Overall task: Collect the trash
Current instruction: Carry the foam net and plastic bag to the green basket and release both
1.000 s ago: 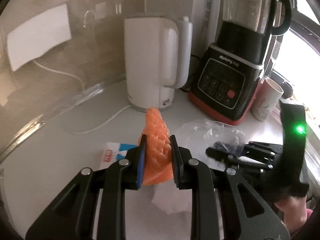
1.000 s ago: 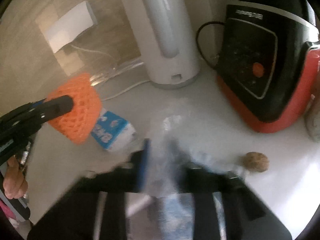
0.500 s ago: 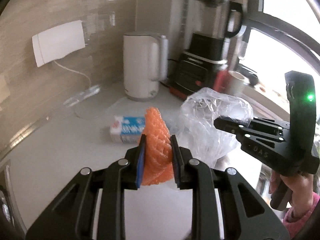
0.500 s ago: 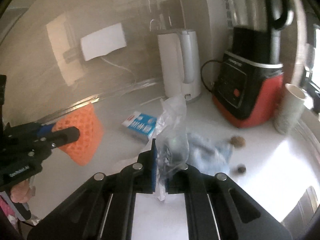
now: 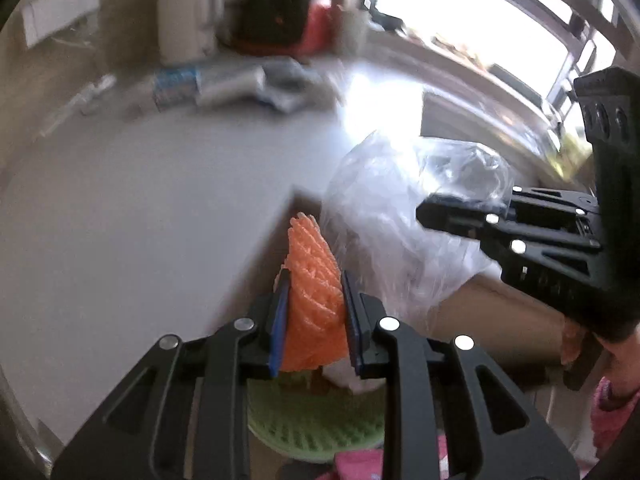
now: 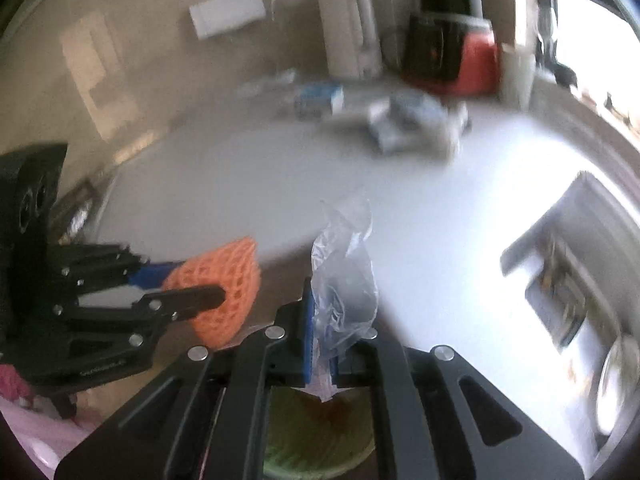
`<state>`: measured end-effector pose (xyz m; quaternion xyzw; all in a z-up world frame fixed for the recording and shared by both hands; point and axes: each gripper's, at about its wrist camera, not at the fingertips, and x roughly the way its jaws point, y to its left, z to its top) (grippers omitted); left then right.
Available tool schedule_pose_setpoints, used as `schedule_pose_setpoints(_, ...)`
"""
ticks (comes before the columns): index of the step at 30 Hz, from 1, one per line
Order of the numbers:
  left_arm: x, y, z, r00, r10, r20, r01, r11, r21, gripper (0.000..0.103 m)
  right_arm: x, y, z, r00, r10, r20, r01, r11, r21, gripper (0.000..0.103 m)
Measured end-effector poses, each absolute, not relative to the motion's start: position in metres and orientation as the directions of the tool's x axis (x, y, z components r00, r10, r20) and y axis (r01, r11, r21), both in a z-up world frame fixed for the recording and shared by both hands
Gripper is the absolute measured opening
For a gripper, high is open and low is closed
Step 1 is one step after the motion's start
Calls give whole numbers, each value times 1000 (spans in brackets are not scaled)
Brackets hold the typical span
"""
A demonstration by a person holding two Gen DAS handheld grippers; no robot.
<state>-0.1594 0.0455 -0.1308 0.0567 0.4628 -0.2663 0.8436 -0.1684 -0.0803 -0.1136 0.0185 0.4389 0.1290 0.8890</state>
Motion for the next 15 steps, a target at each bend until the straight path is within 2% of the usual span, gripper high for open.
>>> schedule_pose_setpoints(7, -188, 51, -199, 332, -360, -872, 527, 837, -145, 24, -218, -57, -183, 493, 181, -851, -163, 980, 114, 7)
schedule_pose_setpoints(12, -188, 55, -227, 300, -317, -900, 518, 846, -126, 24, -229, -53, -219, 455, 154, -877, -124, 986, 109, 7)
schedule_pose_setpoints(15, -186, 57, -233, 289, -313, -905, 515, 847, -128, 29, -227, -51, -231, 442, 137, -886, -114, 989, 95, 9)
